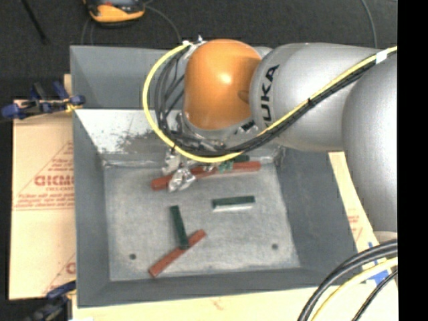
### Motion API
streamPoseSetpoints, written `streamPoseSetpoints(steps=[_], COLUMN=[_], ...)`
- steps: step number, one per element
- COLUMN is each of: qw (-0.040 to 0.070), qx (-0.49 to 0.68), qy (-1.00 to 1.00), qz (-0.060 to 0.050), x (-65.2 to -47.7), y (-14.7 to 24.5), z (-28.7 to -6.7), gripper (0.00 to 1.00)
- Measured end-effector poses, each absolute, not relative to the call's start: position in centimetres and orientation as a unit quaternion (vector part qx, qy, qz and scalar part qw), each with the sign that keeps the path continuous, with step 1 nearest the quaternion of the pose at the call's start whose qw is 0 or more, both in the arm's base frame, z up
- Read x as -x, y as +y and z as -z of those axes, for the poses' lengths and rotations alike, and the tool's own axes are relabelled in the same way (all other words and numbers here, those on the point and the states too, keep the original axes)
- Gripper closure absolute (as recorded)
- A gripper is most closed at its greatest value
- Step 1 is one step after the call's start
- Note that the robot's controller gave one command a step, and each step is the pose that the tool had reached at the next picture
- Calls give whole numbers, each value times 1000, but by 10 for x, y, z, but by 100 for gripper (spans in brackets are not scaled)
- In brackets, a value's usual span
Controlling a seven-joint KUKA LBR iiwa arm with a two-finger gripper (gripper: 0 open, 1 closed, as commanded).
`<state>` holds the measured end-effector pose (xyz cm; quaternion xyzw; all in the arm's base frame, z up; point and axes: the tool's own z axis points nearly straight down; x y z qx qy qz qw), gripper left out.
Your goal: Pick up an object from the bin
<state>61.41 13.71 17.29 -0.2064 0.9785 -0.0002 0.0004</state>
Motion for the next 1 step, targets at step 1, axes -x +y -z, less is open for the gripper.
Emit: streamPoseSetpoints(steps=[1], qw=[3], qx=[215], qy=[977], qz=[0], x=[-594], y=[122], z=[-207], gripper=[100])
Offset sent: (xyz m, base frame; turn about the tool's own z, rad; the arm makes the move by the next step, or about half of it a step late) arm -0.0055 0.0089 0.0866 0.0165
